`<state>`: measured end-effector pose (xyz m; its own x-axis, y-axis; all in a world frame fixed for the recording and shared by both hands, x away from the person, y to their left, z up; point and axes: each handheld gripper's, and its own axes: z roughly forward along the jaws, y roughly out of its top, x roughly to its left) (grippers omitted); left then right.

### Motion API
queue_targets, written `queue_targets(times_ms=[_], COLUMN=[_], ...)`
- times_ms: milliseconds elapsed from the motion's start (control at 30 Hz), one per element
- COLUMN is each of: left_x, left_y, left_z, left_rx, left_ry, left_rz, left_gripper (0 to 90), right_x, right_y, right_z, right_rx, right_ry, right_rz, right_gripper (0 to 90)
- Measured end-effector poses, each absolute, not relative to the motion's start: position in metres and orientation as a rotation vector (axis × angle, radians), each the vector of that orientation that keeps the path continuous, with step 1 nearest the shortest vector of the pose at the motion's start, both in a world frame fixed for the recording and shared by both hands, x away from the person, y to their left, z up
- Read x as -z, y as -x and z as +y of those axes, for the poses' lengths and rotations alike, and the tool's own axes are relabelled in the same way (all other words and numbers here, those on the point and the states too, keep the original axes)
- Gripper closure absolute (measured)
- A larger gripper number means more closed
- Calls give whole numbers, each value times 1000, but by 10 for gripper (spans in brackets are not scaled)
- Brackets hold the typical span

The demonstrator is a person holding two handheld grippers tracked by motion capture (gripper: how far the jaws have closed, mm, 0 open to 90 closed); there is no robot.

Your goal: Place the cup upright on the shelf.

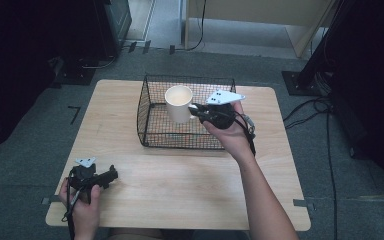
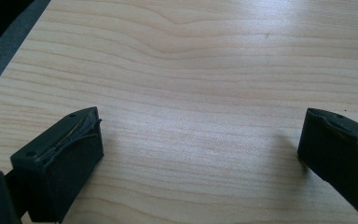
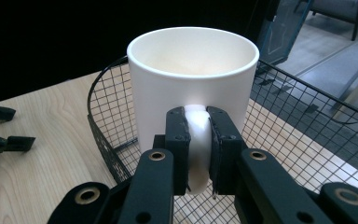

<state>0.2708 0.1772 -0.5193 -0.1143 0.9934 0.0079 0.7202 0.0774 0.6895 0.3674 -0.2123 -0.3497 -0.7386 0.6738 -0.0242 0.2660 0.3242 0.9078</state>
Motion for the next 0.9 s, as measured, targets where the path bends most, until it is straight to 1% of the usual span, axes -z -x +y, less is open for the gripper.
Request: queue_targets(times_ms=[367, 467, 800, 900], left_x=[519, 519, 519, 519], left_y=[-271, -271, -271, -271], left_z=[177, 177, 177, 177], left_rx=[-763, -763, -762, -761], left_ry=[-1693, -1693, -1692, -1691], left_rz=[1890, 1890, 1891, 1892], left_gripper=[1, 0, 1, 1], right_x=[359, 363, 383, 387], right_y=[-391, -399, -419, -424], right_z=[-211, -213, -205, -205], right_rx=[-1411, -1450, -1381, -1409], right_ry=[-778, -807, -756, -779], right_rz=[2182, 2172, 2193, 2201], right_gripper=[808, 809, 808, 808])
